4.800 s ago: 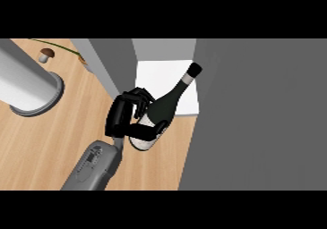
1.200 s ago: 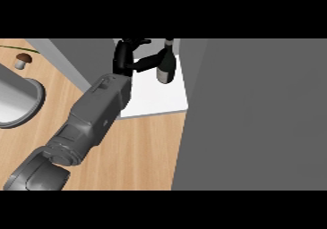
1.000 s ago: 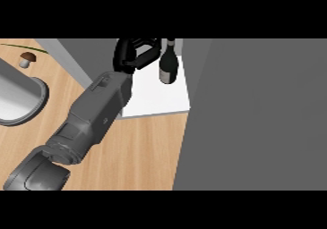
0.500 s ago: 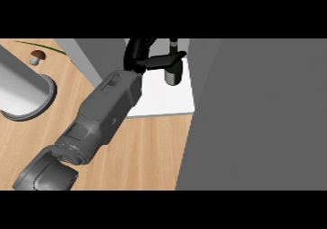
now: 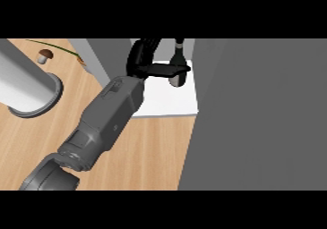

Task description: Pick up the wine, place it into the cabinet and close the cabinet

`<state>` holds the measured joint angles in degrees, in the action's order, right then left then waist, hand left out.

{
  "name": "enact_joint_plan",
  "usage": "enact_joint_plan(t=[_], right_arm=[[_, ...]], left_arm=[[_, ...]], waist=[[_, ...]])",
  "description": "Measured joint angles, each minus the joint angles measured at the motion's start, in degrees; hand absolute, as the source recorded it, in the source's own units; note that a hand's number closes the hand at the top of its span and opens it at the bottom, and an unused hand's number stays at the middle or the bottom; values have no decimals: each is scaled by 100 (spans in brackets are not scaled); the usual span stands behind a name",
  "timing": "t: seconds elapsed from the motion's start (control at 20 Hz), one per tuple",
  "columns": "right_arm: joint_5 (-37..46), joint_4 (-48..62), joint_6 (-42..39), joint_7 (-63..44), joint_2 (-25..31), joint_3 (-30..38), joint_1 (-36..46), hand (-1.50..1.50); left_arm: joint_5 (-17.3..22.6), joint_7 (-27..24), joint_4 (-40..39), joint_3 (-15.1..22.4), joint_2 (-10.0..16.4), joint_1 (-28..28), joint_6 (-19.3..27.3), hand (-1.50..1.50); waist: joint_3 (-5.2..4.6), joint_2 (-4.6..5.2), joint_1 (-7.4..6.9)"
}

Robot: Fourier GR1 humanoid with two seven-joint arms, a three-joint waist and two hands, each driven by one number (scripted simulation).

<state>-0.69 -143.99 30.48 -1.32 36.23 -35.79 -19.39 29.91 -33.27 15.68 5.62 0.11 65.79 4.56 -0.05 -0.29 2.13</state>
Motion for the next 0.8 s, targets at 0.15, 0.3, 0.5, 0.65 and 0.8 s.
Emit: enact_joint_plan(t=[0.15,0.3,0.5,0.65,0.8], right_arm=[[-3,-15,5,7,85,133,-53,-150],[-5,-24,-1,42,155,156,-143,-150],[-9,-8,30,-19,109,162,-74,-150],[-7,-8,37,14,142,130,-147,-150],[0,-13,102,8,152,116,-177,-150]], left_arm=[[107,52,308,147,-5,-239,-145,-150],[258,127,666,323,-8,-536,-251,-150],[442,214,1260,656,-10,-1091,-376,-150],[569,287,1779,946,-10,-1570,-297,-150],[635,423,2354,1180,-11,-2045,-191,-150]], waist=[[1,-20,-32],[1,-46,-56],[0,-56,-140],[1,-74,-162],[0,-84,-215]])
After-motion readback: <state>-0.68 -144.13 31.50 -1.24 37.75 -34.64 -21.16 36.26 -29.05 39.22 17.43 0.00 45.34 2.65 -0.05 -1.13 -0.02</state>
